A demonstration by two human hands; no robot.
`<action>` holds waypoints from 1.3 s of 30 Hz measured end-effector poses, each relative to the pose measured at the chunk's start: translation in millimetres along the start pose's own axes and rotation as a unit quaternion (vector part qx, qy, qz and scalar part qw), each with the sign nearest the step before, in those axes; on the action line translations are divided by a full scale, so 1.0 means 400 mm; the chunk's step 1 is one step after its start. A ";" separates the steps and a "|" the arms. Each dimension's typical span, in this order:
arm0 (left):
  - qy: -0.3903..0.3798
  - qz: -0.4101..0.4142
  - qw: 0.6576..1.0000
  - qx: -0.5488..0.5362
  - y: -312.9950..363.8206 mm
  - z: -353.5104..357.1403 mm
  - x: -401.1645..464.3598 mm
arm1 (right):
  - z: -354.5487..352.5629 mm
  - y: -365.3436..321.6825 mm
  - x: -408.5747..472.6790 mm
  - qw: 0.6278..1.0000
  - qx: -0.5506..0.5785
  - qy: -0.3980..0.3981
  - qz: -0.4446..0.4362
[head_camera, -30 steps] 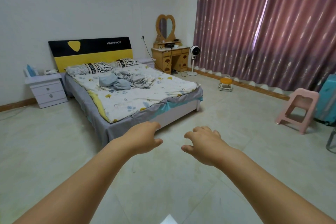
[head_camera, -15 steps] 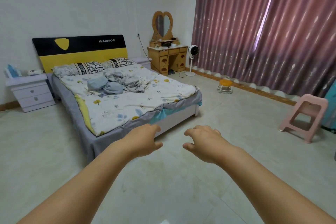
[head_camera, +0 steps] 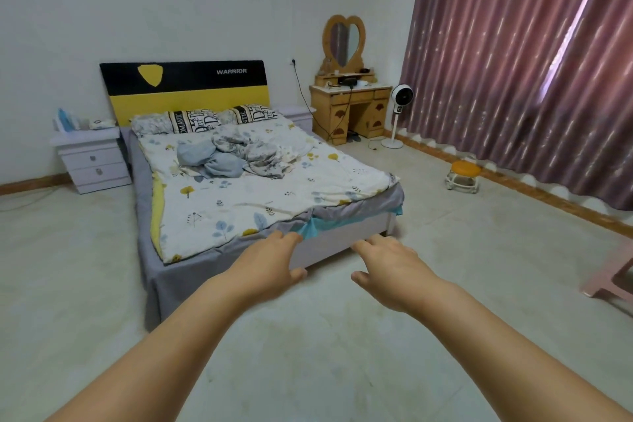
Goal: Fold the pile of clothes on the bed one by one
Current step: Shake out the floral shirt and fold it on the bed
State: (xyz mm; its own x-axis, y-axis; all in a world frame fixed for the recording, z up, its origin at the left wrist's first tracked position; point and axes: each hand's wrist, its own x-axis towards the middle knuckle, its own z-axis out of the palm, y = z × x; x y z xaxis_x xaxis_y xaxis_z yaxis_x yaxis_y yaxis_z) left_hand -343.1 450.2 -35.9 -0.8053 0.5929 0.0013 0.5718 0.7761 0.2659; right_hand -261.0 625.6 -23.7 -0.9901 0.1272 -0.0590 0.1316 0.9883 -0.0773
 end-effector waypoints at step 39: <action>0.010 -0.197 0.980 -0.021 0.000 0.064 1.030 | -0.049 0.562 1.065 0.981 -0.047 -0.063 -0.179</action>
State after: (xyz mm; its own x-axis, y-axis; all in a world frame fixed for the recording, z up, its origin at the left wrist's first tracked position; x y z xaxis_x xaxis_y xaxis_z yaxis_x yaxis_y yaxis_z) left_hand -670.9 700.1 -60.2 -0.9655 0.2439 -0.0914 0.2087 0.9343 0.2891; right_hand -654.2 903.5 -46.7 -0.9575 -0.2349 -0.1674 -0.2342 0.9719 -0.0244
